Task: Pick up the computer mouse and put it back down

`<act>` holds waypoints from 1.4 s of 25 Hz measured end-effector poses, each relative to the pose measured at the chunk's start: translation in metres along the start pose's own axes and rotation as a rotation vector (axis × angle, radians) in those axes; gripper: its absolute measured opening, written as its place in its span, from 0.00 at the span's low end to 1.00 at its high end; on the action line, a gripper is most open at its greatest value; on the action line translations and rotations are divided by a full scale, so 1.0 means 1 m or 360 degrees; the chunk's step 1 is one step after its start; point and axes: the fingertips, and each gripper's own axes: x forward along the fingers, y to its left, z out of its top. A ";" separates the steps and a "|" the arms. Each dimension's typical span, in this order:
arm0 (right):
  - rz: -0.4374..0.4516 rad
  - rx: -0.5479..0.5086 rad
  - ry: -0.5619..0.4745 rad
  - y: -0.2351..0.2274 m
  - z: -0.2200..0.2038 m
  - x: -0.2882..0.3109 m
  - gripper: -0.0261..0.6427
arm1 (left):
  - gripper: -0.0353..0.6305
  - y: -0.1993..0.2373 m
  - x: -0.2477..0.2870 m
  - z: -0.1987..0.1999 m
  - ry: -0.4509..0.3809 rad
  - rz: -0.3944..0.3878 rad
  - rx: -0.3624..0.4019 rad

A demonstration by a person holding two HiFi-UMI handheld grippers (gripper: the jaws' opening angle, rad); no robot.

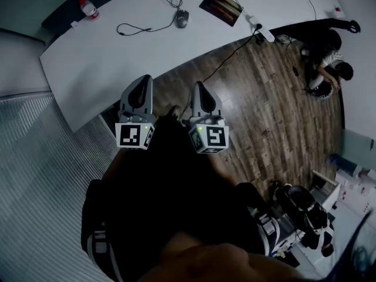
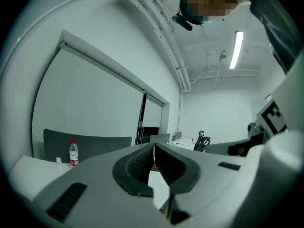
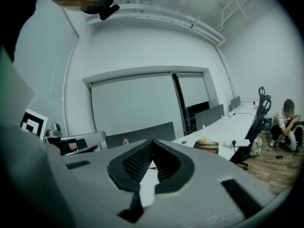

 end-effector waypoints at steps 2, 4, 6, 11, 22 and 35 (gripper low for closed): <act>0.0015 0.0001 -0.0007 -0.005 0.000 -0.002 0.04 | 0.06 -0.006 0.001 0.000 0.0002 0.0011 0.0002; 0.0033 -0.0009 -0.0005 -0.009 0.002 -0.004 0.04 | 0.06 -0.012 0.002 0.000 -0.0001 0.0027 0.0010; 0.0053 -0.0017 0.0013 -0.016 0.001 -0.004 0.04 | 0.06 -0.019 0.005 0.001 -0.0003 0.0052 0.0026; 0.0108 -0.0010 0.0023 -0.033 0.001 -0.007 0.04 | 0.06 -0.036 0.013 0.003 -0.0011 0.0093 0.0017; 0.0145 0.0021 0.0038 -0.050 0.001 -0.002 0.04 | 0.06 -0.047 0.023 -0.005 0.0024 0.0136 0.0031; 0.0089 -0.0002 0.0038 -0.055 0.009 0.066 0.04 | 0.06 -0.004 0.086 -0.008 0.0016 0.0071 -0.0024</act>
